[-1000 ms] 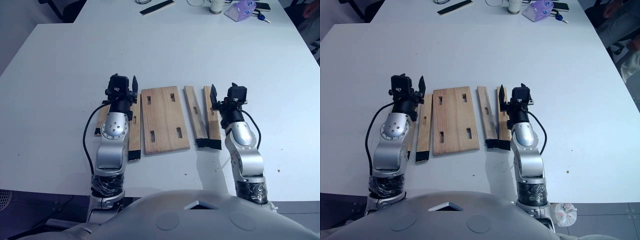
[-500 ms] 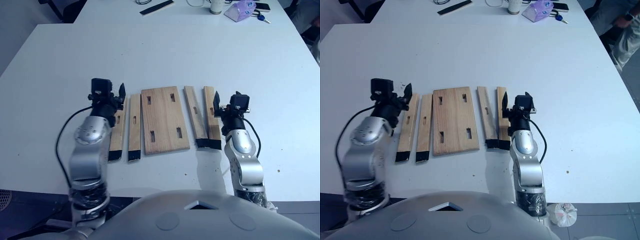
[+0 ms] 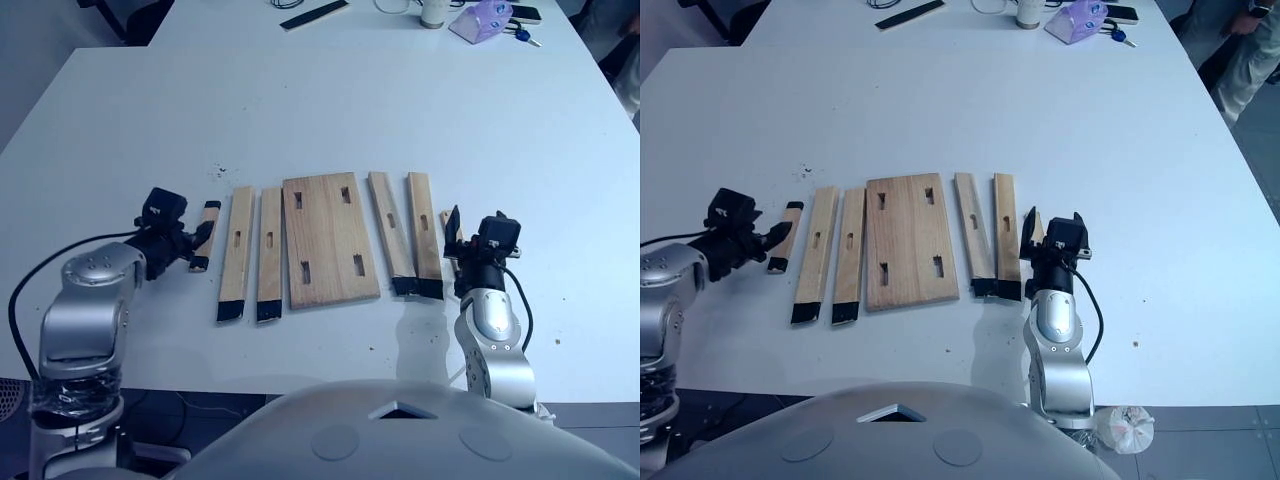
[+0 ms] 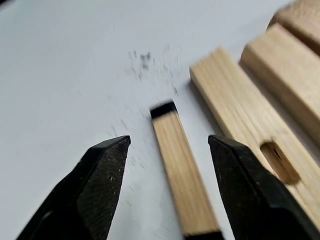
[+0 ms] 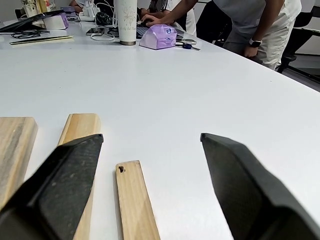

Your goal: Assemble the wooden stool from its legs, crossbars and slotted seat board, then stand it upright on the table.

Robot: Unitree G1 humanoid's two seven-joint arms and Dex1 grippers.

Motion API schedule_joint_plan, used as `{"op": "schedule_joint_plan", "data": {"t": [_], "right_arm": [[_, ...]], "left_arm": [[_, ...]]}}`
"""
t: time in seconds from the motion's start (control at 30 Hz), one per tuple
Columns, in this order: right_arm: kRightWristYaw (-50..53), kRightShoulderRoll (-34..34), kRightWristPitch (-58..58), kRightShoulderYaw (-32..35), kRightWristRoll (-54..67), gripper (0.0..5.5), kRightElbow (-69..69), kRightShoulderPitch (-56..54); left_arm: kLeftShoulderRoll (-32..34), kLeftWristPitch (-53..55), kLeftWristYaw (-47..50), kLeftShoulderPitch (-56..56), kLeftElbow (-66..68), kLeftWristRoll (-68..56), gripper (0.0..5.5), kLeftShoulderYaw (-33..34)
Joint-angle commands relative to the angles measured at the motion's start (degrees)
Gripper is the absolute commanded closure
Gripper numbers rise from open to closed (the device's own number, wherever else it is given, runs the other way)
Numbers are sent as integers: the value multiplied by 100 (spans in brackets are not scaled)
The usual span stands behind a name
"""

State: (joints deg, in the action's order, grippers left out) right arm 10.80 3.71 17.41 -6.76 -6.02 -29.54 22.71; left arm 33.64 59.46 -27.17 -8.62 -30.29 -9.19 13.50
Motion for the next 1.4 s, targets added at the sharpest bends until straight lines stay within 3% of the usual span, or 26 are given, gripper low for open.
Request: {"op": "schedule_joint_plan", "data": {"t": [0.03, 0.27, 0.67, 0.87, 0.97, 1.03, 1.17, 1.27, 1.4], "right_arm": [[-102, -12, 144, 65, 20, 189, -124, -86], [-260, -86, 271, 125, 13, 189, -189, -144], [-370, -101, 437, 51, -35, 189, -293, -105], [-380, -113, 455, 96, -13, 189, -325, -106], [-534, -303, 411, 348, 78, 189, -501, -355], [-789, -527, 313, 725, 367, 189, -640, -740], [-1451, -776, 880, 1706, 1999, 189, -914, -1649], [-2165, -1046, 1916, 2079, 4654, 189, -1060, -2266], [-3873, -2794, 2714, 2361, 8218, 189, -1383, -2455]], "left_arm": [[-199, 321, 293, -250, -180, 1, 260, -21], [-344, 1155, 692, -417, -348, 15, 260, -111], [-444, 1121, 1059, -379, -10, 62, 420, -198], [-538, 694, 1226, -78, 198, 140, 420, -102], [-724, -244, 1158, 910, 261, -143, 420, 290], [-639, -1131, 902, 1634, 73, -295, 420, 217], [-371, -2540, -269, 2327, -522, -628, 420, -536], [-719, -1835, -917, 2310, -683, -2345, 420, -380], [-1068, -1057, -731, 2606, -537, -4389, 420, -43]]}}
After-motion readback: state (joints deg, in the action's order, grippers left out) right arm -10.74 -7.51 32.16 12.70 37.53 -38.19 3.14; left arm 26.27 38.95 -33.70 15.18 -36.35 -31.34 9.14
